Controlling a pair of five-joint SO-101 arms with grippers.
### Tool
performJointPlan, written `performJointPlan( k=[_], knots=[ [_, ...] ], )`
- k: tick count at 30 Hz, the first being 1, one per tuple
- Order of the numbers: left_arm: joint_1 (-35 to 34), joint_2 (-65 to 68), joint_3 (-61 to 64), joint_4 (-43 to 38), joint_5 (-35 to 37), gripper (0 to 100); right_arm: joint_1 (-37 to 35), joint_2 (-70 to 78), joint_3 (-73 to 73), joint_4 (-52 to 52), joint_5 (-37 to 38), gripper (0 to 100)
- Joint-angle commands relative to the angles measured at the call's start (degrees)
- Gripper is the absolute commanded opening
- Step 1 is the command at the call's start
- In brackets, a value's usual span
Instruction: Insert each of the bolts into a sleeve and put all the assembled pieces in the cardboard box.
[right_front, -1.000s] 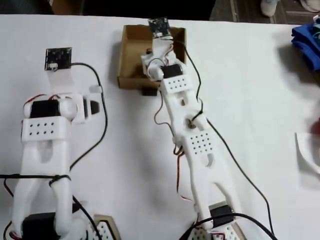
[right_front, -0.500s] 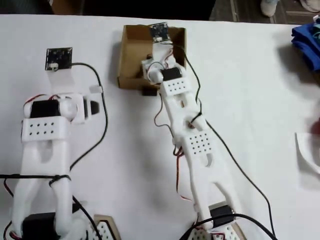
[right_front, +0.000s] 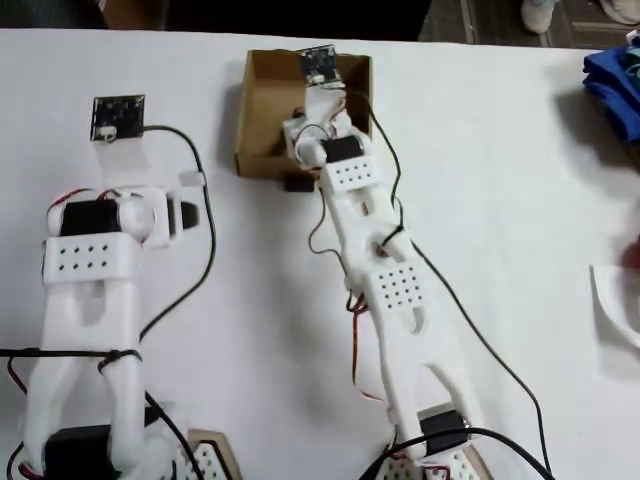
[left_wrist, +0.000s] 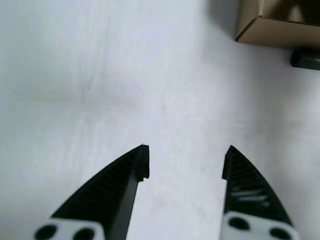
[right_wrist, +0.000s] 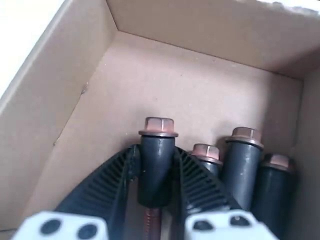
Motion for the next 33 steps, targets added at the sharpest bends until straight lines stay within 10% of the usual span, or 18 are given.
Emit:
performJointPlan(
  k=[1, 11, 27, 33],
  knots=[
    [-0.44, -0.70, -0.22, 0.35, -0.26, 25, 0.04, -1.27, -3.25, -1.27, 0.00, 2.2],
    [-0.44, -0.70, -0.22, 0.35, -0.26, 25, 0.04, -1.19, -6.33, 3.12, -0.35, 30.0],
    [-0.44, -0.70, -0.22, -0.09, -0.26, 25, 0.13, -7.60, -18.81, 24.04, -0.44, 1.3],
    [-0.44, -0.70, -0.31, -0.18, -0.26, 25, -2.33, -11.91, -18.73, 42.59, 0.00, 10.2]
  ],
)
